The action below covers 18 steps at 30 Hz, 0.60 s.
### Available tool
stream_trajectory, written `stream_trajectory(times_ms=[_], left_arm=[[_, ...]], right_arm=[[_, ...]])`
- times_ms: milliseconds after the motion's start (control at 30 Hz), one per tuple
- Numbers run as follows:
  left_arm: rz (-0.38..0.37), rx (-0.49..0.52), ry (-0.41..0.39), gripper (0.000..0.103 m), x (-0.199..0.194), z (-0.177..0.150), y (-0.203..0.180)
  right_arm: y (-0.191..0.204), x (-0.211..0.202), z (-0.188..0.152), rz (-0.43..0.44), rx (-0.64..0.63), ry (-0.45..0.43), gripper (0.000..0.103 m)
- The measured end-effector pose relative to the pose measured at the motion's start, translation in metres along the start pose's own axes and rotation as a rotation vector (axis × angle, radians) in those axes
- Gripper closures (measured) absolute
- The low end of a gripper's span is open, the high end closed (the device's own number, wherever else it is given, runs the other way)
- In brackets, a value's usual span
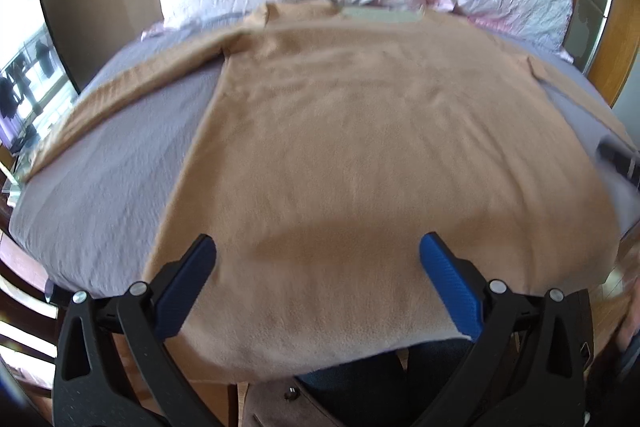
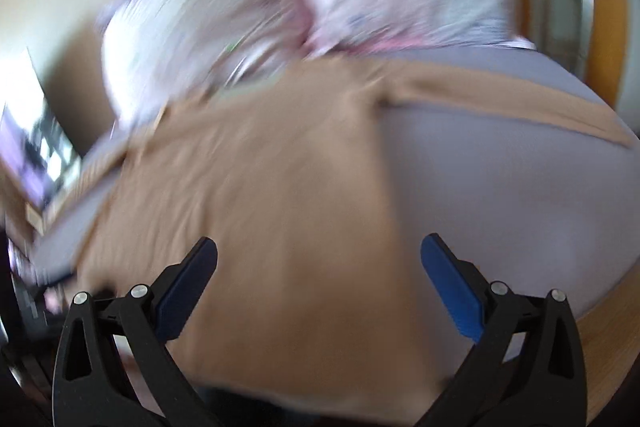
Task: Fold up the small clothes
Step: 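Grasp a tan shirt sleeve with the right gripper and fold it across the body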
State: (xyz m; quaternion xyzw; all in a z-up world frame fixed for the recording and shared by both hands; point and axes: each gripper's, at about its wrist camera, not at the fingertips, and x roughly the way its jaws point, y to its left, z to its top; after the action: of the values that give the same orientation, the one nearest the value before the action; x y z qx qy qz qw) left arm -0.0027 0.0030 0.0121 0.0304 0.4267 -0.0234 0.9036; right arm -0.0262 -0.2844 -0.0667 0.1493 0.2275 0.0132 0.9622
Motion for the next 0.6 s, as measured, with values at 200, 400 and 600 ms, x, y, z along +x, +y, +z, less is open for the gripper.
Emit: stream_trajectory(times_ms=[200, 400, 600], left_arm=[[-0.103, -0.014, -0.213, 0.002, -0.018, 0.03, 0.012], [-0.285, -0.092, -0.22, 0.002, 0.002, 0.058, 0.03], [-0.349, -0.145, -0.227, 0.002, 0.017, 0.071, 0.051]], right_arm=[[-0.173, -0.001, 0.082, -0.188, 0.457, -0.083, 0.038], [-0.278, 0.031, 0.087, -0.25, 0.843, -0.012, 0.051], [-0.306, 0.044, 0.095, -0.238, 0.931, -0.073, 0.07]])
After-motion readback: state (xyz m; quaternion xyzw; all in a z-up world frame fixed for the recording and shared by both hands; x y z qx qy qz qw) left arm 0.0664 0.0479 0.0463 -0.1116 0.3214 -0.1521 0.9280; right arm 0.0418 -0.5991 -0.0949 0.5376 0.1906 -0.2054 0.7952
